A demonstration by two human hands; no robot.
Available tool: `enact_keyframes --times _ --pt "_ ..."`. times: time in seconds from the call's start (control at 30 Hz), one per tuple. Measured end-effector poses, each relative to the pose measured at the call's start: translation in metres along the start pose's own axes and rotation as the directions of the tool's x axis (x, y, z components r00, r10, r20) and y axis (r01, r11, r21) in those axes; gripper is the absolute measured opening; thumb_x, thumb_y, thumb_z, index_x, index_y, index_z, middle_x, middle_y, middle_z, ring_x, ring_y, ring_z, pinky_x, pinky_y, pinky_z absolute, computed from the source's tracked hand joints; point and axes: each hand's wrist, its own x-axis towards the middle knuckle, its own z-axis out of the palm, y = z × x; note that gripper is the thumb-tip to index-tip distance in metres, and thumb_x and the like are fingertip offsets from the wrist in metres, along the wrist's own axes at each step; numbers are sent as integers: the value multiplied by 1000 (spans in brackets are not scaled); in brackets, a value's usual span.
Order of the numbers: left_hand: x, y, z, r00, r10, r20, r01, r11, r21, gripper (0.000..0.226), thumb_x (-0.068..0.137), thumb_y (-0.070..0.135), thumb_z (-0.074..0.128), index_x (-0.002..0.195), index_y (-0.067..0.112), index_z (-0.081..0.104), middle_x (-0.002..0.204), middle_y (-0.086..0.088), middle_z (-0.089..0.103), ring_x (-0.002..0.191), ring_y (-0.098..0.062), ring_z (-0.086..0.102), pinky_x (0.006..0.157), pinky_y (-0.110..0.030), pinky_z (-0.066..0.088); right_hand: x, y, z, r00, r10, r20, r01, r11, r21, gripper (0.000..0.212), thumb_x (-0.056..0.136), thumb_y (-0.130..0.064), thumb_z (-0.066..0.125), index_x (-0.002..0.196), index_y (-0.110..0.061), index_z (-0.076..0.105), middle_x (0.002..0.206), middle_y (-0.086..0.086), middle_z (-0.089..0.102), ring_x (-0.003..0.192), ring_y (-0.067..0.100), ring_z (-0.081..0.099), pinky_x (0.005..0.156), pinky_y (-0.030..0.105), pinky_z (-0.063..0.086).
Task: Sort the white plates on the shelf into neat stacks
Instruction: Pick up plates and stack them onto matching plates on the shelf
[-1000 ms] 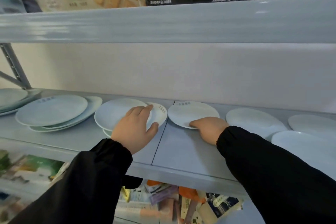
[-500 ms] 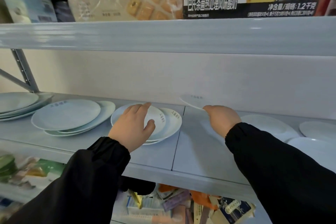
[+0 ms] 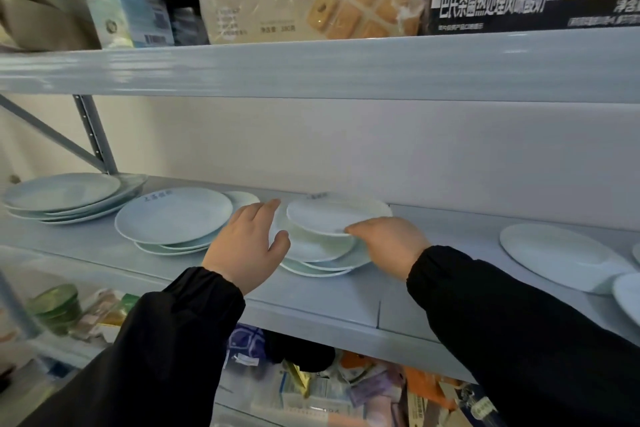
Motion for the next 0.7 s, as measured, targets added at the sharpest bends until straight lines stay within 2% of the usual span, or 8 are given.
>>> enact_keyframes --times 0.13,0.23,0.37,0.43,0.57,0.63,0.7 --pt "0 -11 -1 1000 -13 7 13 1000 5 57 97 36 42 150 16 33 141 -1 49 134 -20 36 110 -31 31 2 -9 1 994 -71 89 74 996 -39 68 90 6 41 147 -30 44 147 -1 49 135 25 45 106 36 39" --pt "-1 -14 -1 1000 -15 6 15 1000 -4 57 97 36 43 150 16 33 142 -1 49 134 -20 36 110 -32 32 4 -7 -1 991 -47 129 45 999 18 68 91 6 40 147 -33 44 151 -3 44 139 23 40 112 33 33" --pt "0 -14 0 1000 -8 -5 8 1000 -4 56 98 35 44 149 15 34 144 -2 48 135 -21 35 109 -31 31 5 -7 -3 984 -28 176 25 1000 18 65 89 5 41 140 -33 52 138 0 54 128 27 50 102 35 42" --pt "1 -14 1 1000 -12 -9 12 1000 -11 56 98 34 44 149 15 34 145 -2 47 135 -21 35 109 -31 30 4 -8 -4 981 -16 191 11 1000 28 63 89 4 42 139 -33 53 138 1 53 128 27 50 102 36 42" --pt "1 -11 3 1000 -8 -12 8 1000 -16 56 98 35 45 149 14 35 145 -3 46 136 -21 36 109 -31 30 3 -7 -5 976 7 219 -16 999 37 67 87 6 39 140 -33 50 143 6 49 135 29 43 108 41 38" --pt "2 -9 4 1000 -6 -11 5 1000 -23 56 98 35 44 150 15 34 146 -2 45 136 -21 35 109 -31 30 2 -7 -6 979 0 202 -9 999 45 72 86 8 39 143 -35 46 148 3 44 139 27 39 110 39 35" --pt "4 -8 5 1000 0 -10 0 1000 -25 56 99 35 44 150 15 34 146 -2 45 136 -20 35 108 -30 30 0 -7 -8 981 -23 193 13 998 57 78 86 11 38 150 -33 36 158 -2 33 147 24 26 116 34 27"
